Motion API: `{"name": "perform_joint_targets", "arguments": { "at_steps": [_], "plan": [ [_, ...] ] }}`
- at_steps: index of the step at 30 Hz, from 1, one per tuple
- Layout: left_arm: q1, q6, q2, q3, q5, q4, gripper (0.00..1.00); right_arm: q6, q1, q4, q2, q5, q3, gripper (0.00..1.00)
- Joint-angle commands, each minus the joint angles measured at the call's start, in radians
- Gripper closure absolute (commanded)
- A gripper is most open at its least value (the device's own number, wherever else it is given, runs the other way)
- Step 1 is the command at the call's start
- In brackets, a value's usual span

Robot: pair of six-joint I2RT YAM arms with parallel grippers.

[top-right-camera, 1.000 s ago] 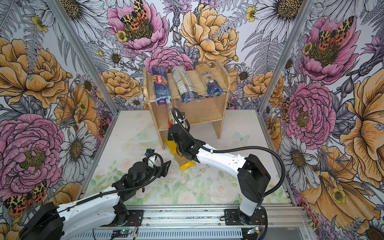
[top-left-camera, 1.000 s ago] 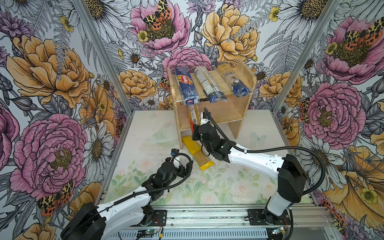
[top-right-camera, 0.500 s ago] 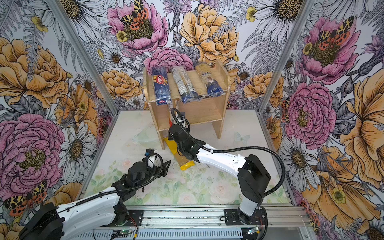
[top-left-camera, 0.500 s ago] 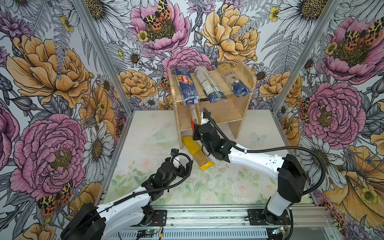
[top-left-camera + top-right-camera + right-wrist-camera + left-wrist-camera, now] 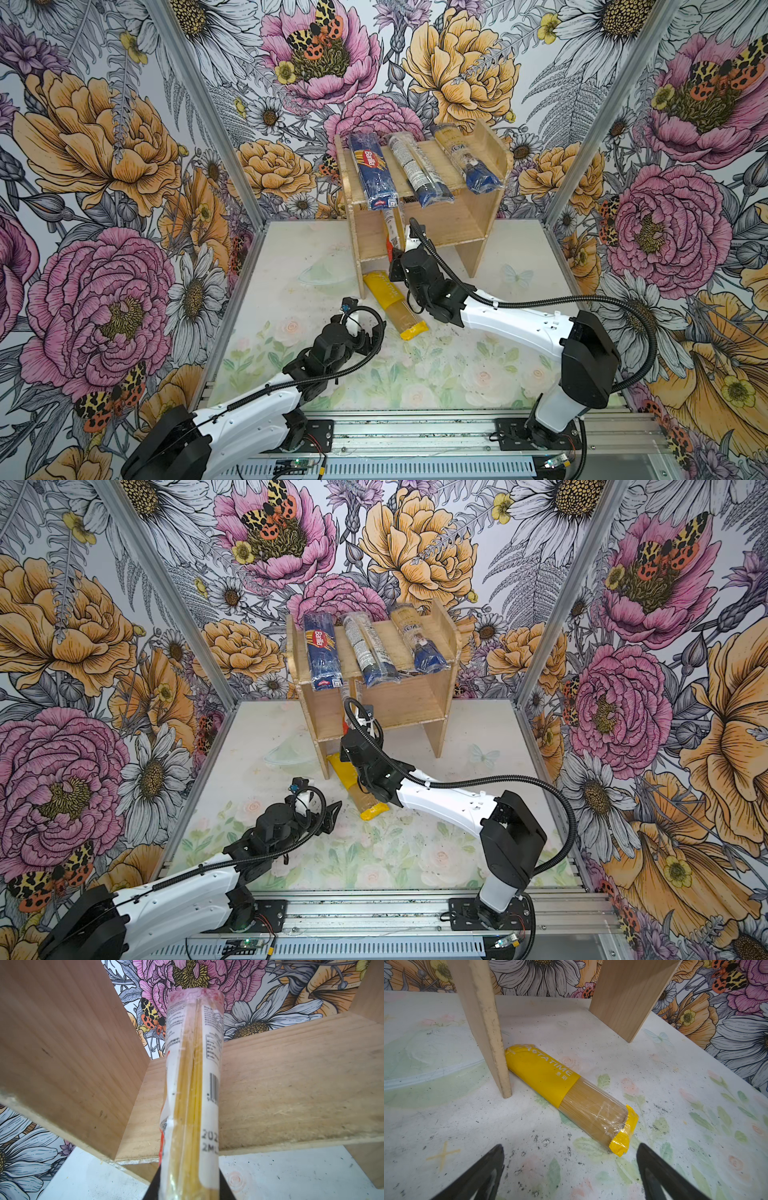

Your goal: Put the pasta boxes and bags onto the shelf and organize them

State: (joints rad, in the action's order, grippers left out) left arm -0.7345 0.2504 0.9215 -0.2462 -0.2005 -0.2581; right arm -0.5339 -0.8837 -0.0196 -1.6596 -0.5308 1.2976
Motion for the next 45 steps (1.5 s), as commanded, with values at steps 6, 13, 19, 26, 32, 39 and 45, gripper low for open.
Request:
{"name": "perform_joint_targets", "arguments": {
  "at_steps": [6,13,19,26,32,39,45],
  "plan": [
    [0.009,-0.013,-0.019,0.017,0.019,0.003,0.01,0.022,0.009,-0.184,0.079,-0.037,0.016,1.0],
    [0.008,-0.013,-0.033,0.019,0.015,0.013,0.01,0.023,0.015,-0.184,0.066,-0.024,-0.006,1.0],
    [0.01,-0.013,-0.047,0.026,0.009,0.019,0.01,0.029,0.024,-0.184,0.064,-0.007,-0.03,0.98],
    [0.01,-0.013,-0.05,0.026,0.013,0.017,0.01,0.027,0.031,-0.184,0.056,0.011,-0.038,0.93],
    [0.01,-0.013,-0.058,0.029,0.012,0.025,0.01,0.027,0.032,-0.184,0.05,0.02,-0.043,0.88],
    [0.012,-0.013,-0.073,0.033,0.007,0.03,0.01,0.028,0.032,-0.184,0.048,0.026,-0.047,0.82],
    [0.012,-0.011,-0.077,0.037,0.008,0.03,0.01,0.026,0.032,-0.183,0.045,0.028,-0.048,0.72]
  ]
}}
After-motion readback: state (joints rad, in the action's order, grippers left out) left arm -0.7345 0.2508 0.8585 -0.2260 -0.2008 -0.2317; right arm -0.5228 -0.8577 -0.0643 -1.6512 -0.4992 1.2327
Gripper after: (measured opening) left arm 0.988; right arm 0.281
